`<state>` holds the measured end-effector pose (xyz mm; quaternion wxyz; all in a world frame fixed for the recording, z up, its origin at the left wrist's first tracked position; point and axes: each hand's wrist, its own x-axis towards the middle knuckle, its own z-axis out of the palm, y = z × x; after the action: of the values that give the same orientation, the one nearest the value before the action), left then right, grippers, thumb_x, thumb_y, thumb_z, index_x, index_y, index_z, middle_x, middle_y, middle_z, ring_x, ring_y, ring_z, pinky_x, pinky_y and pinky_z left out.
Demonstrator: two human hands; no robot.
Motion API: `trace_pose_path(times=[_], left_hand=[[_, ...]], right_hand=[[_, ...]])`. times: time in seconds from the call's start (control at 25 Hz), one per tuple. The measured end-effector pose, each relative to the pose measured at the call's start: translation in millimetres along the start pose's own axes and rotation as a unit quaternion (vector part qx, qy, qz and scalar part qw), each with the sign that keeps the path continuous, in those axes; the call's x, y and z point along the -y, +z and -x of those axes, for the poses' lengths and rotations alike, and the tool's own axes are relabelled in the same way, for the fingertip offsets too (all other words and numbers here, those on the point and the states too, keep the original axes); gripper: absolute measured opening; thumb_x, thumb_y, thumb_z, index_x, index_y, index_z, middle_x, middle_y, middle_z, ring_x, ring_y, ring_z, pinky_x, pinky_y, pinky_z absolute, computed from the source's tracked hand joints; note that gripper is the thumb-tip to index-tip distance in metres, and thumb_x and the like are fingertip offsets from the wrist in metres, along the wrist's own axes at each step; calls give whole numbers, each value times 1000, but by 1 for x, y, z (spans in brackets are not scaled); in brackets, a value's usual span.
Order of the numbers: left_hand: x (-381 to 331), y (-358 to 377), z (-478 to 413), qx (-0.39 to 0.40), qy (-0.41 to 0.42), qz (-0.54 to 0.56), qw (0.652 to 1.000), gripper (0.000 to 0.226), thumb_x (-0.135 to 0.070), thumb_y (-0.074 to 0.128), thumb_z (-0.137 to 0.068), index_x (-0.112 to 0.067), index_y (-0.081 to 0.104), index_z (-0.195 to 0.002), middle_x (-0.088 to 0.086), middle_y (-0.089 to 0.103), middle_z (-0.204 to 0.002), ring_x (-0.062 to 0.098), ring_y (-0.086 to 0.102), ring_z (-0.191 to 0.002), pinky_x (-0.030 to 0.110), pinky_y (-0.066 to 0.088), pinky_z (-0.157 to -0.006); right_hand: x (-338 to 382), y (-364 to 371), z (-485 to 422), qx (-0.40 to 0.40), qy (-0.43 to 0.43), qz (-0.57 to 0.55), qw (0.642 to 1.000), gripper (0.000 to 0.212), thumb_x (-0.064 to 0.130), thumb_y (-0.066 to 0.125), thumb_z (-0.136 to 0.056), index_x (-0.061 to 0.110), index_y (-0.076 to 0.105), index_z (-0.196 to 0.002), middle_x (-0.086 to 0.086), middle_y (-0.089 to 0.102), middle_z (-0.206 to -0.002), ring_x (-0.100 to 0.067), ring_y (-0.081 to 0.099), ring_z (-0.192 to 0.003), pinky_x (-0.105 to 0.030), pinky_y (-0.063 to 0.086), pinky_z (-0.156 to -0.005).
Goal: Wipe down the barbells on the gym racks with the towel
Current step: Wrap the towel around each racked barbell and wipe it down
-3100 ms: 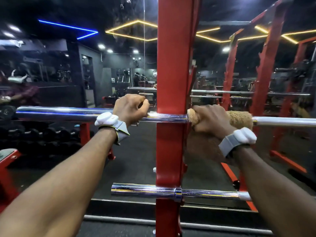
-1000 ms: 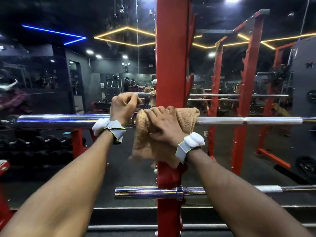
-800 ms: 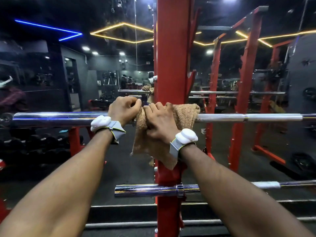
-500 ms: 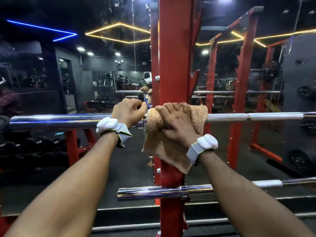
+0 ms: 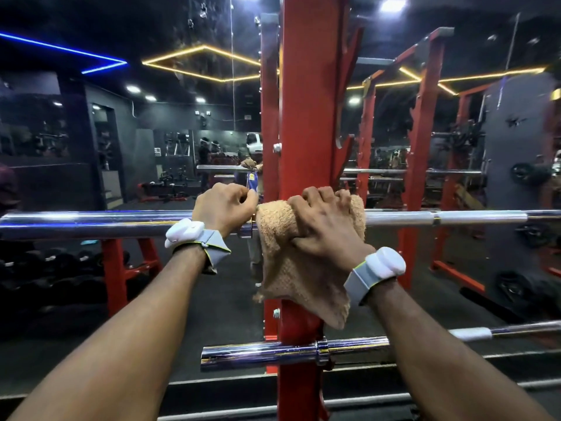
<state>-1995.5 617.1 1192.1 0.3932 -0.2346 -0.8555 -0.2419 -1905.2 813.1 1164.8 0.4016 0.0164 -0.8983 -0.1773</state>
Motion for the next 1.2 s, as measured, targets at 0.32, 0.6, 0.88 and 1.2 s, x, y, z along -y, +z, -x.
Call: trace_pose_path(times=[0.32,0.6,0.88,1.2], left_hand=[[-3,1,1,26,-9,-70,997,45,-48,40,-94,-15,66,-81,9,66,-76,37,62,-82,32,37,-62],[-11,2,3,34,-21,-122,992,50,-47,33,-98,-16,55,-65,13,70,-90,38,63,-92,35,37,-67],[-2,1,-4,67,3,-123,990,49,-50,32,-98,-18,68,-89,12,70,-97,37,62,-97,34,37,-69],[2,5,-9,75,25,-85,993,52,-51,32,-96,-16,69,-87,11,70,-92,37,64,-92,35,43,-71]], right_hand=[[54,15,-7,-61,56,-52,995,64,34,71,-53,16,49,-110,-7,49,-108,-30,44,-104,-54,28,-93],[54,19,-12,-95,27,-71,993,55,29,70,-50,19,48,-100,-3,50,-102,-28,49,-100,-50,25,-94],[47,21,-9,-93,12,-58,994,58,35,71,-53,20,48,-104,0,48,-105,-26,46,-105,-51,28,-95],[69,7,-20,-57,68,-57,994,43,39,54,-60,20,48,-98,0,50,-99,-27,47,-98,-51,29,-91]])
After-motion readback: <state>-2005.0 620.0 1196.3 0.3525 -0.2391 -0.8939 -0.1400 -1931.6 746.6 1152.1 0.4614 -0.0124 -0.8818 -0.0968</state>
